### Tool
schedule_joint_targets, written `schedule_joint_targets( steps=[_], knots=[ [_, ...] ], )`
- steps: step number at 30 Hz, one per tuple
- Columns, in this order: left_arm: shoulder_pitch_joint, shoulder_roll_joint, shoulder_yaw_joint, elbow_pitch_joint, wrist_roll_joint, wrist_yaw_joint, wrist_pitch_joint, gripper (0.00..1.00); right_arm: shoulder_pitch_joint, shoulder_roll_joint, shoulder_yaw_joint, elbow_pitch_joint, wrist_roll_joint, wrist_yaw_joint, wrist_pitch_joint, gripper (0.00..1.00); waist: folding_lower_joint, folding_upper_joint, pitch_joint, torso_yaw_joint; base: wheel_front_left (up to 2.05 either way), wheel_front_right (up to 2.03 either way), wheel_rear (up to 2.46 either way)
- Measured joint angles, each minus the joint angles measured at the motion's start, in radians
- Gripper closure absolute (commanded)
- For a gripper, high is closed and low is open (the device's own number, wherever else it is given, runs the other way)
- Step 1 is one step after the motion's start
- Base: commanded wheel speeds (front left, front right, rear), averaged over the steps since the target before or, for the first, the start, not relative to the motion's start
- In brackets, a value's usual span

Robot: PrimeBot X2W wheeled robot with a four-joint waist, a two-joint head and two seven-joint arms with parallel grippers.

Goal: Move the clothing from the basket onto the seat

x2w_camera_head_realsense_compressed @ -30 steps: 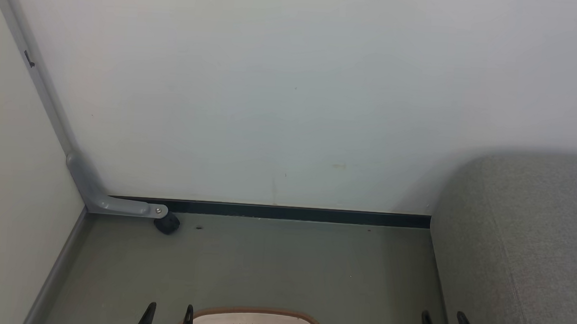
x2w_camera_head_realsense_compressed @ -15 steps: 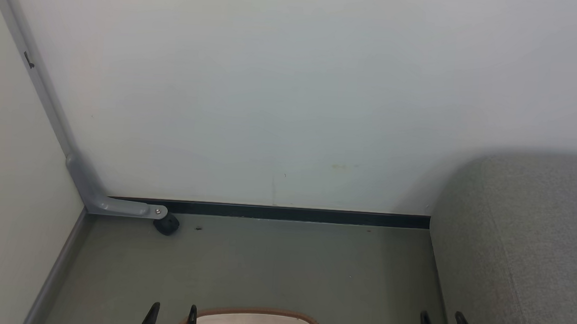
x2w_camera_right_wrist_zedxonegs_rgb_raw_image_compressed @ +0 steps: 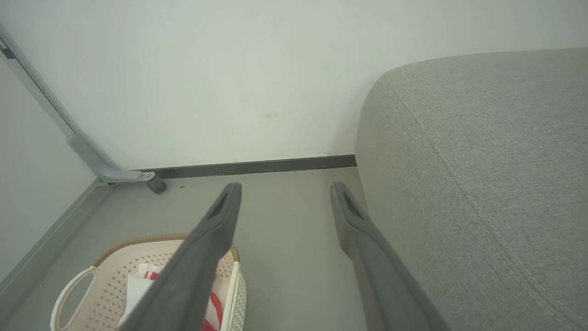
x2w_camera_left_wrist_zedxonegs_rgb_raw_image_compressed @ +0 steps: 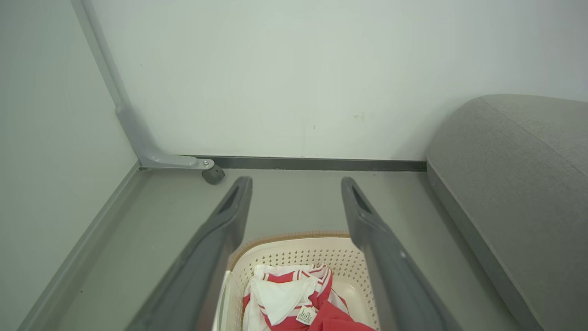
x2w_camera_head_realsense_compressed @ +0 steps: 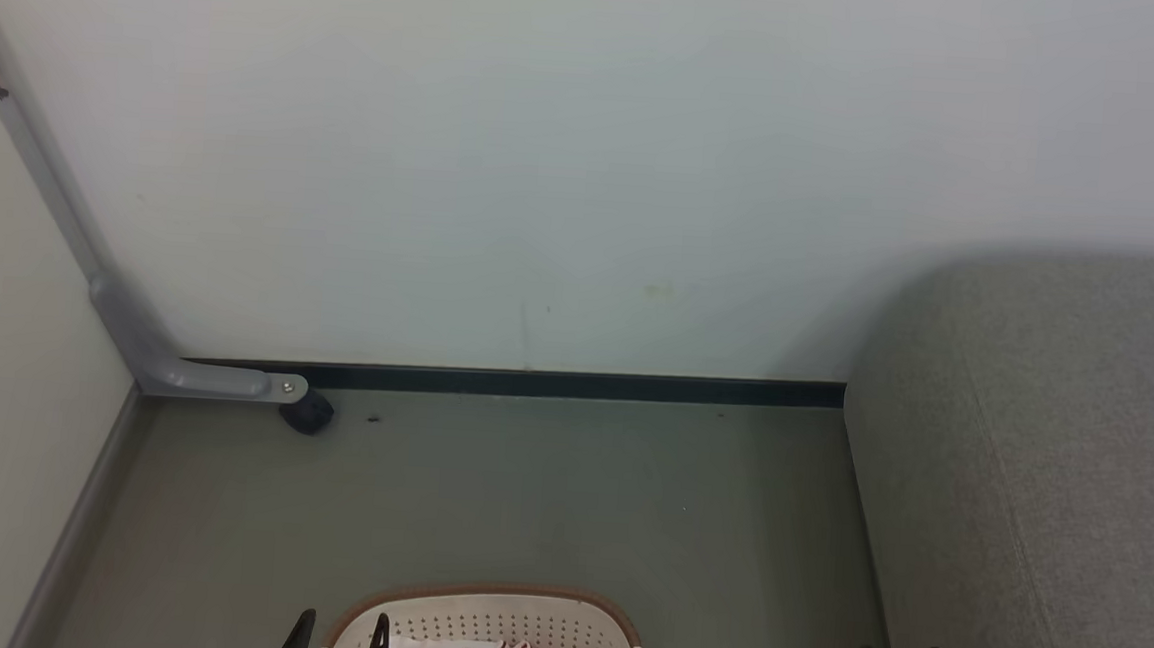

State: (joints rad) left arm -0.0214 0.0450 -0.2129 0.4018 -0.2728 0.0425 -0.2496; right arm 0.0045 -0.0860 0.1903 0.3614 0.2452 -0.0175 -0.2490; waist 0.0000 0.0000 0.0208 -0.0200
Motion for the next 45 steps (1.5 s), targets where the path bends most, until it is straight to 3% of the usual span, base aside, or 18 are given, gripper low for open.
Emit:
schedule_joint_targets(
  steps=[10, 22, 45],
  knots=[
    [-0.02, 0.022, -0.027, 0.032, 0.033, -0.035, 0.0, 0.0, 0.011, 0.009, -0.062, 0.007, 0.038, -0.036, 0.0, 0.0, 0.0002, 0.0, 0.109, -0.042, 0.0, 0.0, 0.0],
    [-0.173, 0.059, -0.063, 0.164, 0.071, -0.079, 0.012, 0.0, -0.032, 0.013, -0.048, -0.028, 0.025, -0.037, 0.0, 0.0, 0.0002, 0.0001, 0.28, -0.11, 0.0, 0.0, 0.0],
    [-0.555, 0.098, -0.102, 0.447, 0.073, -0.158, 0.291, 0.0, -0.183, 0.029, -0.01, -0.121, 0.0, -0.048, 0.0, 0.0, 0.0002, 0.0002, 0.627, -0.175, 0.0, 0.0, 0.0]
  ],
)
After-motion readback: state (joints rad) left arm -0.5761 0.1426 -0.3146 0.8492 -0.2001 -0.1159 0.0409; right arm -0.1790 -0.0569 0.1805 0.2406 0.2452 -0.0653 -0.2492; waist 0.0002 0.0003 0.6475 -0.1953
